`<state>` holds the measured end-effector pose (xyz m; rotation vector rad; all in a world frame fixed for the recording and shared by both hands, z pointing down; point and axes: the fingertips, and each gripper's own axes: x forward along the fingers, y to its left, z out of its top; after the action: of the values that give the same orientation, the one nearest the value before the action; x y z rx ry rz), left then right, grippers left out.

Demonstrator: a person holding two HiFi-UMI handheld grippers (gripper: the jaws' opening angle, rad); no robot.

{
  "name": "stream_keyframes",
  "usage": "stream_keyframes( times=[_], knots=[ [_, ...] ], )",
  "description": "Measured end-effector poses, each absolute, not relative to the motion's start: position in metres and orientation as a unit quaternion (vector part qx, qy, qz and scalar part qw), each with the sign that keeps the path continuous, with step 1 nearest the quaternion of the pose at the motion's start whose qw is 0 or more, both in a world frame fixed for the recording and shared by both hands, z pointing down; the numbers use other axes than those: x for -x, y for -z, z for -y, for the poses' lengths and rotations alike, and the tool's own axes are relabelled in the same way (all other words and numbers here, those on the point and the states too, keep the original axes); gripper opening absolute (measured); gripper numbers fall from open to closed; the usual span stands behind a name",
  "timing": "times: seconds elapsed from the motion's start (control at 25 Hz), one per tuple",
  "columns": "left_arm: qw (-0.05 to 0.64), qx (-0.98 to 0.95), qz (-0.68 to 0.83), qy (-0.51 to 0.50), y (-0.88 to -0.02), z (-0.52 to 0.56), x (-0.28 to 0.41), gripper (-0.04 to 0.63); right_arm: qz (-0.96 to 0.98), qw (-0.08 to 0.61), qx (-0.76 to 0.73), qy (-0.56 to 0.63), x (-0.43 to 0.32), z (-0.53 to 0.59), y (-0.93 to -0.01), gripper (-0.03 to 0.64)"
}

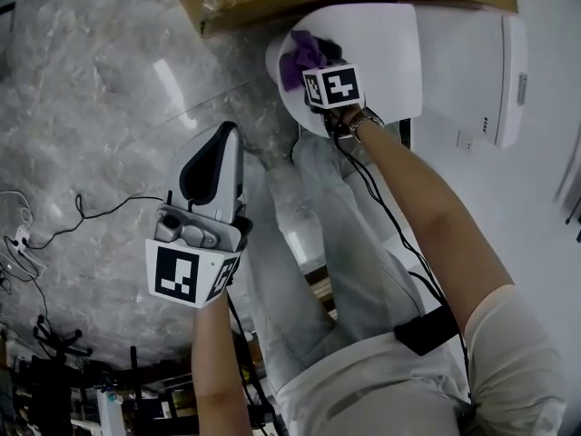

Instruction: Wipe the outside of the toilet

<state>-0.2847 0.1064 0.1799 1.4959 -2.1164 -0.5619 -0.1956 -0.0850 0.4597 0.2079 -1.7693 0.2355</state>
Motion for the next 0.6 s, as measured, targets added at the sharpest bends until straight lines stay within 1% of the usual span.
stream_keyframes(
  times=[0.36,0.6],
  knots=[
    [0.236,-0.546,0.78,0.194,-0.175,-0.105,0.282,0.005,0.77,0.628,-0.057,-0.098,0.203,0.047,-0.46,0.129],
    [0.236,-0.549,0.78,0.185,-0.169,-0.071,0.258,0.005,0.769,0.629,0.017,-0.112,0.198,0.02,-0.459,0.13]
  ],
)
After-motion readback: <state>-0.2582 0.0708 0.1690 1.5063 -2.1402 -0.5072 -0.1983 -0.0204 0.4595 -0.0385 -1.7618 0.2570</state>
